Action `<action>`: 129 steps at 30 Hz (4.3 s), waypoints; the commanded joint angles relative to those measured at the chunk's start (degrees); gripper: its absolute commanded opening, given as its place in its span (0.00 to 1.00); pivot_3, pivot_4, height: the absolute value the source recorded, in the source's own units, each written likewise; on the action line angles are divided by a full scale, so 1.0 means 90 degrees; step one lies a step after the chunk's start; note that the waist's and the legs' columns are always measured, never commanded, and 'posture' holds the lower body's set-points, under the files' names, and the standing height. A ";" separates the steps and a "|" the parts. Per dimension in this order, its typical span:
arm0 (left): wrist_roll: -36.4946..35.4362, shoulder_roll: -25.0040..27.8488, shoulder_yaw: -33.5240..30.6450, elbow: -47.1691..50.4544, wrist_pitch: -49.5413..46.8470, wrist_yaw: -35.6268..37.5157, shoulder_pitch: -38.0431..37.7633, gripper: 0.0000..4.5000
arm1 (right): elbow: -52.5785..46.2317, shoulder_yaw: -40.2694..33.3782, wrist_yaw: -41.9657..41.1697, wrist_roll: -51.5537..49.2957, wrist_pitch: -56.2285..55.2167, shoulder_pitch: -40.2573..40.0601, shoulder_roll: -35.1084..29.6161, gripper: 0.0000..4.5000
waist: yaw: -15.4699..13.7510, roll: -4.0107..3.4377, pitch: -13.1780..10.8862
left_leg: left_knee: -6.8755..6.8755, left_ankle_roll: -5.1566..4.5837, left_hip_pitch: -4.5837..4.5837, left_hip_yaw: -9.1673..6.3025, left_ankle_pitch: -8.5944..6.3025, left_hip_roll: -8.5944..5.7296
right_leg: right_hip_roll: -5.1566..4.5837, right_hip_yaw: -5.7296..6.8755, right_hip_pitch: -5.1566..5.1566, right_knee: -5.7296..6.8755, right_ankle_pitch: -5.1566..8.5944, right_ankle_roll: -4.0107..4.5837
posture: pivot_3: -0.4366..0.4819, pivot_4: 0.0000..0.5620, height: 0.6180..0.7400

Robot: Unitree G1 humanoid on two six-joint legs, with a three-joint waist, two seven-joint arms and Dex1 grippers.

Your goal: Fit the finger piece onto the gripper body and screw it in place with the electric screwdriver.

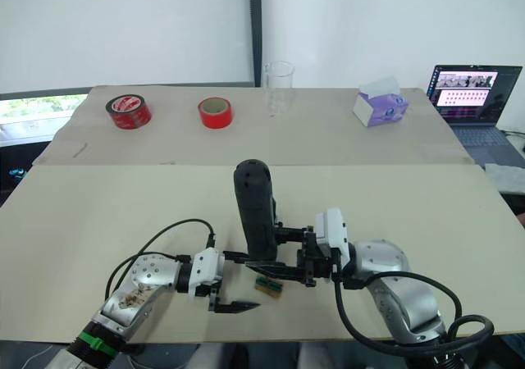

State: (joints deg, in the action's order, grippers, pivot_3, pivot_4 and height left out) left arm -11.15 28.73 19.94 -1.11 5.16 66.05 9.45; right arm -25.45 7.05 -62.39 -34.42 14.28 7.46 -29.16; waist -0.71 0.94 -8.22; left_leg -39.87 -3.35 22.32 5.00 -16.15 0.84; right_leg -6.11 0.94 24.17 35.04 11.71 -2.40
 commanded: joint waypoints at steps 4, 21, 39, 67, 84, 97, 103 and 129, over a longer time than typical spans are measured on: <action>0.0171 0.0066 0.0036 -0.0292 -0.0063 -0.0031 -0.0094 1.00 | -0.0163 -0.0118 -0.0049 -0.0061 -0.0193 0.0048 -0.0007 0.43 | 0.0000 0.0000 0.0000 | 0.0000 0.0000 0.0000 0.0000 0.0000 0.0000 | 0.0000 0.0000 0.0000 0.0000 0.0000 0.0001 | 0.48 0.27 1.00; 0.0113 0.0093 -0.0003 -0.0026 -0.0326 -0.0064 -0.0071 1.00 | -0.0080 0.0035 -0.0168 0.0250 -0.0390 -0.0107 -0.0047 0.43 | 0.0001 0.0000 0.0000 | 0.0000 0.0000 0.0000 0.0000 0.0000 0.0000 | 0.0000 0.0000 0.0000 -0.0001 0.0001 0.0001 | 0.48 0.27 1.00; -0.0146 -0.0103 -0.0139 -0.0133 -0.0259 -0.0093 -0.0080 1.00 | -0.0237 0.0042 -0.0009 0.0185 -0.0383 -0.0066 -0.0091 0.43 | -0.0007 -0.0005 0.0006 | 0.0000 0.0000 -0.0002 0.0000 0.0000 0.0000 | -0.0001 0.0001 -0.0003 -0.0001 0.0004 0.0007 | 0.48 0.27 1.00; -0.1821 0.0392 -0.1569 0.0562 0.0161 0.1085 -0.0942 1.00 | -0.1066 -0.0487 0.0649 -0.0793 0.0321 0.0334 -0.0245 0.43 | -0.0001 0.0006 -0.0002 | 0.0001 0.0000 0.0016 -0.0001 -0.0001 -0.0001 | -0.0018 0.0008 0.0013 -0.0005 0.0011 0.0022 | 0.48 0.27 1.00; -0.3302 0.0920 -0.2820 0.2146 -0.1880 0.0137 -0.0420 1.00 | -0.1511 -0.1769 0.1336 -0.2073 0.1156 0.0609 -0.1020 0.43 | 0.0005 0.0015 -0.0009 | 0.0002 0.0000 0.0017 -0.0001 -0.0001 -0.0002 | -0.0010 0.0009 0.0011 -0.0007 0.0004 0.0008 | 0.48 0.27 1.00; -0.1176 0.0287 -0.1616 0.0516 -0.1352 -0.0624 0.0419 1.00 | -0.1372 -0.2274 0.1582 -0.2230 0.1306 0.0546 -0.1343 0.43 | 0.0000 0.0022 -0.0014 | 0.0001 -0.0002 0.0022 0.0002 -0.0001 -0.0007 | 0.0003 -0.0001 0.0009 -0.0014 -0.0005 -0.0007 | 0.48 0.27 1.00; -0.0539 -0.0149 -0.0966 -0.0078 -0.1009 -0.0609 0.0694 1.00 | -0.1332 -0.2277 0.1603 -0.2179 0.1285 0.0518 -0.1377 0.43 | -0.0001 0.0026 -0.0016 | 0.0001 -0.0001 0.0023 0.0001 -0.0001 -0.0004 | 0.0002 -0.0001 0.0011 -0.0010 -0.0005 -0.0007 | 0.48 0.27 1.00; 0.0333 -0.1084 -0.0408 -0.0970 -0.0653 -0.1092 0.1016 0.83 | -0.1389 -0.2186 0.1608 -0.1953 0.1273 0.0436 -0.1396 0.43 | -0.0030 0.0027 -0.0016 | -0.0005 -0.0003 0.0025 -0.0003 0.0000 -0.0006 | -0.0005 0.0000 0.0009 -0.0008 -0.0007 -0.0010 | 0.48 0.27 1.00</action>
State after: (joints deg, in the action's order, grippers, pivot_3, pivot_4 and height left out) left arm -8.37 19.67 15.93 -9.13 -1.11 56.75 18.16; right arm -36.06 -10.93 -48.12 -51.66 26.51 10.69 -41.16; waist -0.98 1.18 -8.36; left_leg -39.91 -3.38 22.55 4.97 -16.15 0.78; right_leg -6.15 0.94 24.25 34.96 11.65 -2.49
